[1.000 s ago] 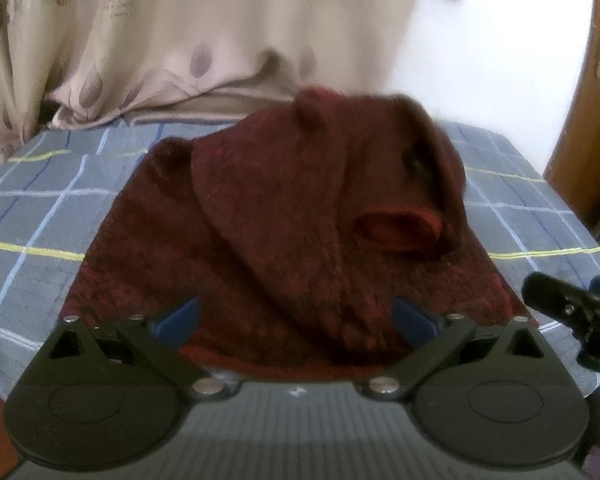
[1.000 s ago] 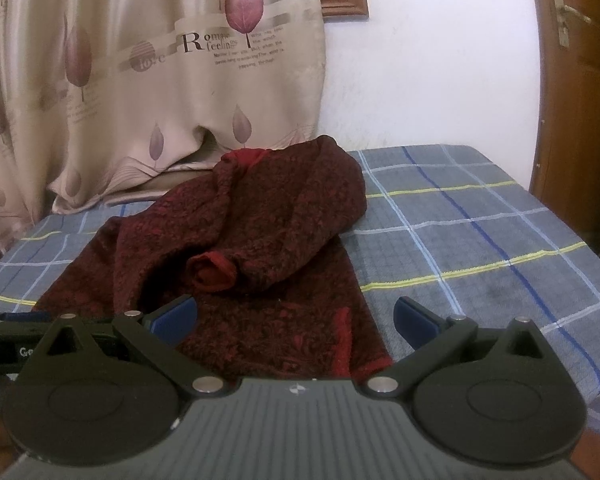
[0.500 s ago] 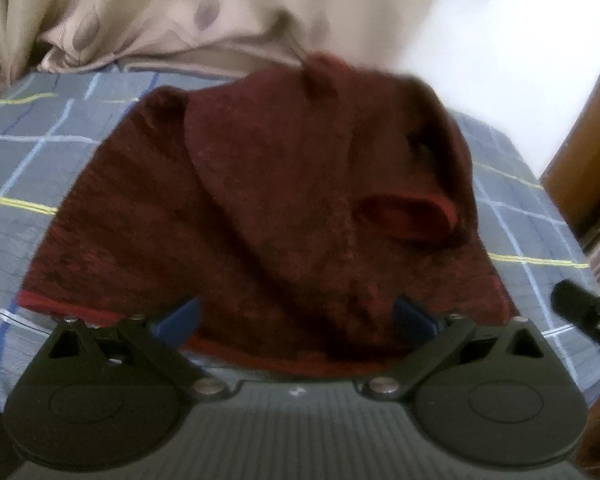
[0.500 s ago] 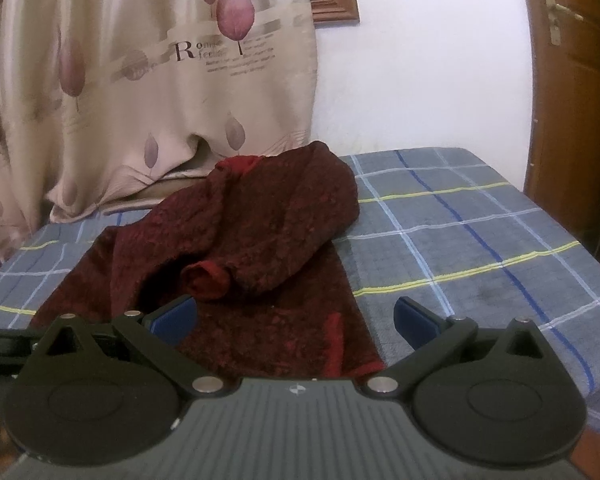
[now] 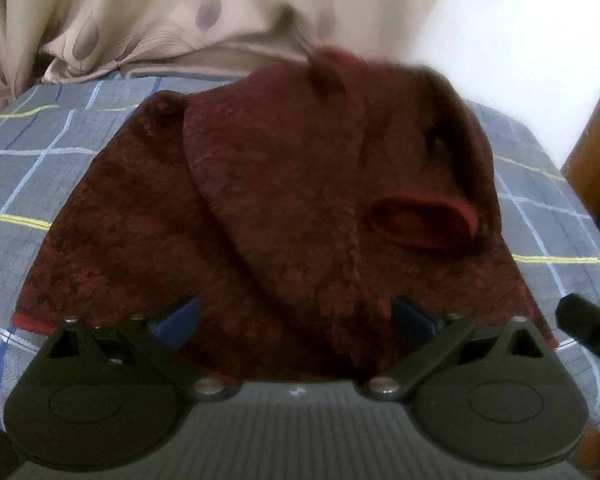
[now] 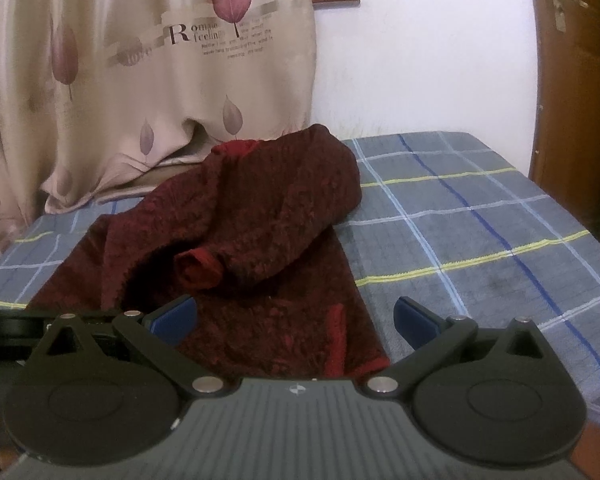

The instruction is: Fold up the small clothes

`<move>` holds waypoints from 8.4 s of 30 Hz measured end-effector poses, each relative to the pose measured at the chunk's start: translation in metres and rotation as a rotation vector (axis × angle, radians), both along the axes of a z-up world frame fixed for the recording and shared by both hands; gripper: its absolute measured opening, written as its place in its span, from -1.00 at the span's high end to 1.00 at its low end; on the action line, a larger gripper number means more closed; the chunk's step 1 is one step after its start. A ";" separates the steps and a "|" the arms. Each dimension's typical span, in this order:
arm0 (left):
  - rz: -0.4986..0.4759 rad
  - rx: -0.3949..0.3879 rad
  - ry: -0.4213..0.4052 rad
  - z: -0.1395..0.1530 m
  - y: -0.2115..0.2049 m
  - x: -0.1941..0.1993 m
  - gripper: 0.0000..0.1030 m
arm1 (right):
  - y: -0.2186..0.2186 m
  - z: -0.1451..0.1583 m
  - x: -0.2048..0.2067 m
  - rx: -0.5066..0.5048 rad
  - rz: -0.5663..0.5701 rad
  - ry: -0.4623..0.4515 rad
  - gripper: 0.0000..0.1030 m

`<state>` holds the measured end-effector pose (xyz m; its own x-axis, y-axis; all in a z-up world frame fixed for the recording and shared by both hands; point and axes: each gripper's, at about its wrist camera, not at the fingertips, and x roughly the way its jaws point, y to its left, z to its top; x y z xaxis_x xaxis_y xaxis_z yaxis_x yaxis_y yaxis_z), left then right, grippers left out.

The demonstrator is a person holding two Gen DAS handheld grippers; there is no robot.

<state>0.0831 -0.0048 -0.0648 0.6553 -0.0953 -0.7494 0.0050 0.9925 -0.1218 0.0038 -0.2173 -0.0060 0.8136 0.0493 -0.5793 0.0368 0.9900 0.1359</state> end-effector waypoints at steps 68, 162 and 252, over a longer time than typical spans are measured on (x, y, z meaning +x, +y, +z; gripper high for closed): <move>-0.283 0.545 -0.327 0.042 0.039 -0.100 -0.80 | -0.004 -0.011 0.057 0.132 0.094 0.091 -1.00; 0.091 0.085 -0.363 0.050 0.126 0.033 -0.61 | -0.295 -0.007 0.415 -0.667 -0.183 0.413 0.39; 0.264 -0.104 -0.200 -0.020 0.120 0.053 -0.96 | -0.424 -0.039 0.314 0.601 -0.429 -0.165 0.69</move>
